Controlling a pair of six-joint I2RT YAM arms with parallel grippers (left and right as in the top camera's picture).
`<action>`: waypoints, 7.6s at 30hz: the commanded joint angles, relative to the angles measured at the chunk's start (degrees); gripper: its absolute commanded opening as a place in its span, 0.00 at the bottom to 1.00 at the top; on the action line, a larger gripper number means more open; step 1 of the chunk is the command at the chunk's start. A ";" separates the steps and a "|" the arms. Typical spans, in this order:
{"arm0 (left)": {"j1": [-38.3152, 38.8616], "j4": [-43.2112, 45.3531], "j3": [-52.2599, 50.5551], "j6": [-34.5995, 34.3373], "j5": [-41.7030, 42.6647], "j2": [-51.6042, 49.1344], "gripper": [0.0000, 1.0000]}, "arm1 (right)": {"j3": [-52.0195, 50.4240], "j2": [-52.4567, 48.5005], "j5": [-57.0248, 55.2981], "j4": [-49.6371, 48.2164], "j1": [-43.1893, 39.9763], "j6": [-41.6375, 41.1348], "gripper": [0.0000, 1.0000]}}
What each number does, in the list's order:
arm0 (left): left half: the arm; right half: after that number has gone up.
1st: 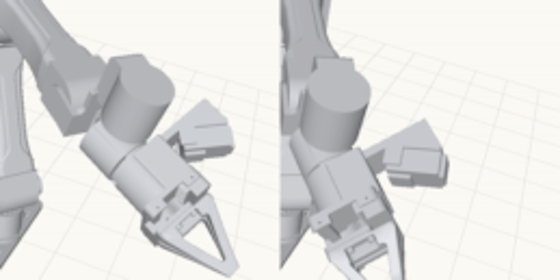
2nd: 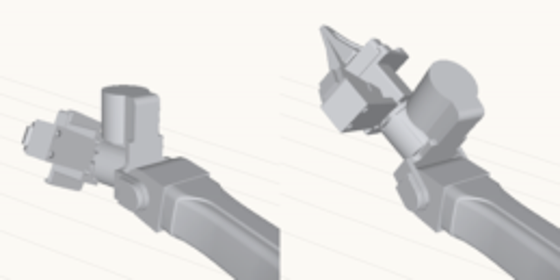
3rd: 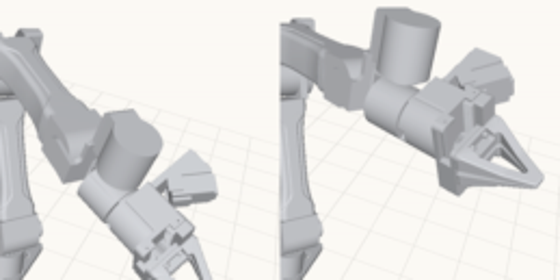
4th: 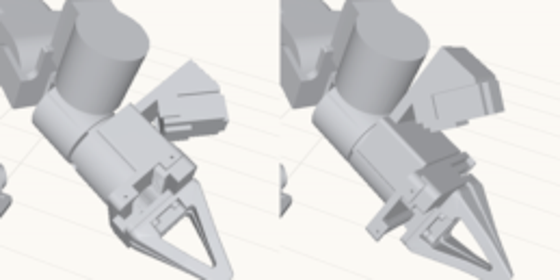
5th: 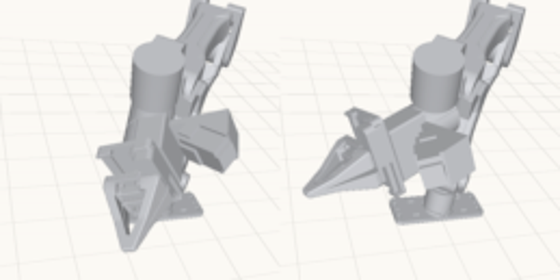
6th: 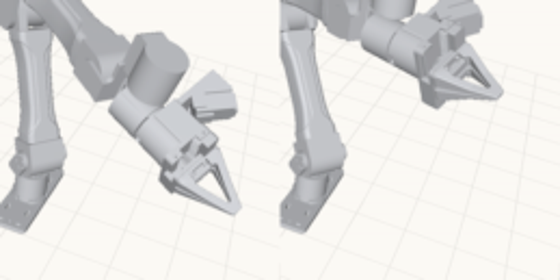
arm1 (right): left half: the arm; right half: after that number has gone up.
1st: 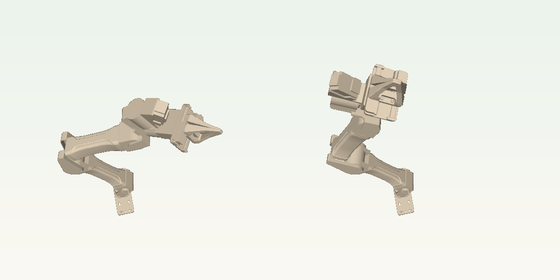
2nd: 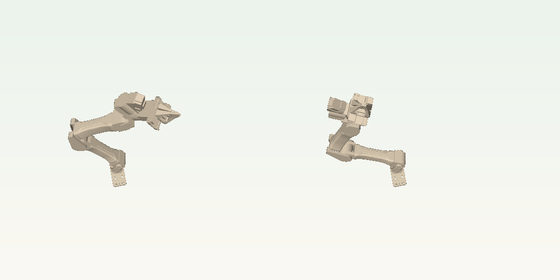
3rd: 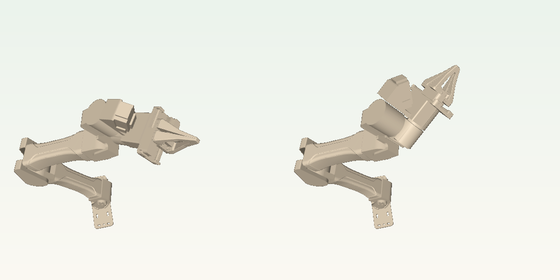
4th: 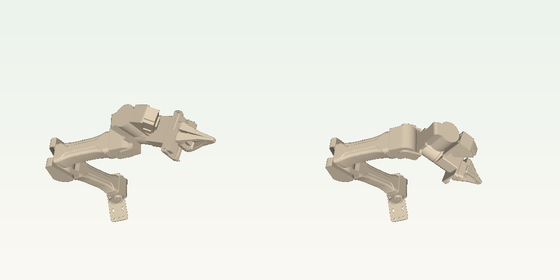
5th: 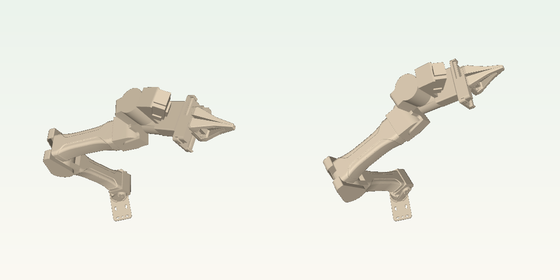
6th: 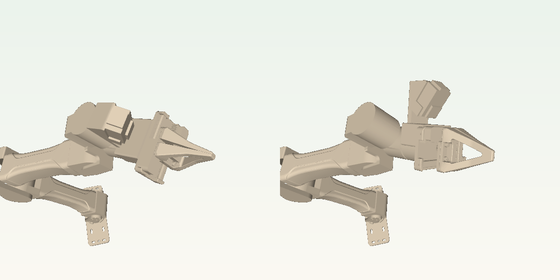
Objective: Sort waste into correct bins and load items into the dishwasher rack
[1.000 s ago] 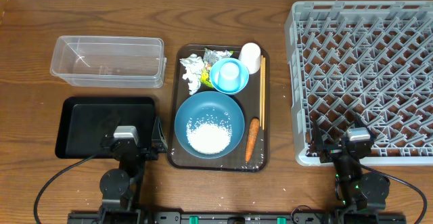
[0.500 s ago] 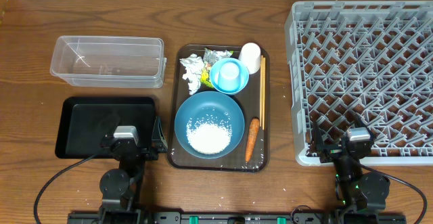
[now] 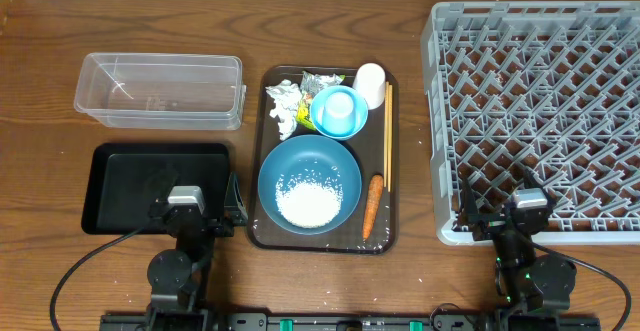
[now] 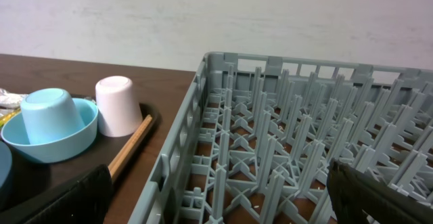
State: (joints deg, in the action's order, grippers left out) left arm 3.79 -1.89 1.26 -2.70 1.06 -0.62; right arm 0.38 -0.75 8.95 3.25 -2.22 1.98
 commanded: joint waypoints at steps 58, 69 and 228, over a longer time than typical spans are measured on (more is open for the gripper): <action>6.23 -47.71 61.05 -7.82 37.05 -58.77 1.00 | -0.07 -0.17 -0.55 0.28 -0.50 0.26 0.99; 29.16 -42.99 61.00 -18.03 12.44 -66.53 0.99 | -0.07 -0.17 -0.57 0.28 -0.50 0.24 0.99; 33.97 -40.17 62.88 -20.90 -12.37 -75.76 0.06 | -0.07 -0.17 -0.57 0.28 -0.50 0.26 0.99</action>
State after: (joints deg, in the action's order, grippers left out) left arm 40.95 -42.00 62.41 -25.21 -10.85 -79.24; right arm 0.38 -1.02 8.73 3.27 -2.22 1.98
